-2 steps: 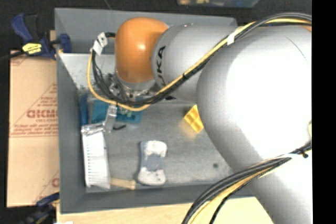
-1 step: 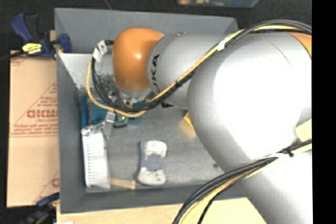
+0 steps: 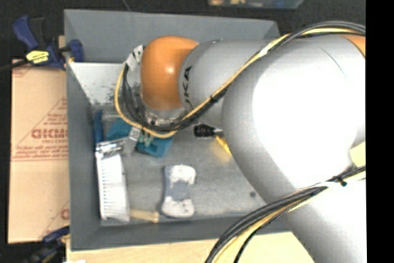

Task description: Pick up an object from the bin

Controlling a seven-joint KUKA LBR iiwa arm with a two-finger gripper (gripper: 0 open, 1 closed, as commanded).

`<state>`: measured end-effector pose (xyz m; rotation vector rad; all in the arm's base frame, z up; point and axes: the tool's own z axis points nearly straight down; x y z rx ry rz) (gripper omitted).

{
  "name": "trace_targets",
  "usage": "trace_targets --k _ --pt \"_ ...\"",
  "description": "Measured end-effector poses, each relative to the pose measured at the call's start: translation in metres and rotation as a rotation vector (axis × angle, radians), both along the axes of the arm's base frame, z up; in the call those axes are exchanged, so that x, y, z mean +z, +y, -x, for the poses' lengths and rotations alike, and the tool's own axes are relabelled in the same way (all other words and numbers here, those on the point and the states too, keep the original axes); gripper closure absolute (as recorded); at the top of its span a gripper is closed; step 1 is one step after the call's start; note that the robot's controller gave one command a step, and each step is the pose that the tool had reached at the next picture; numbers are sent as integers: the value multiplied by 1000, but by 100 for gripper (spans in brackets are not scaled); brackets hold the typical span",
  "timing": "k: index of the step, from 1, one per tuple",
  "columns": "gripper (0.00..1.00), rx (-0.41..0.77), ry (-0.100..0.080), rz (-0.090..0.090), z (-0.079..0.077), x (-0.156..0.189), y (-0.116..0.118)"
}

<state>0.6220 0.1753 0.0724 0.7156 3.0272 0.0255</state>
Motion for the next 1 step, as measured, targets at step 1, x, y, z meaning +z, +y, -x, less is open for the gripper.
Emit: trace_targets --k 1 --pt "100 0 0 0 0 0 0"
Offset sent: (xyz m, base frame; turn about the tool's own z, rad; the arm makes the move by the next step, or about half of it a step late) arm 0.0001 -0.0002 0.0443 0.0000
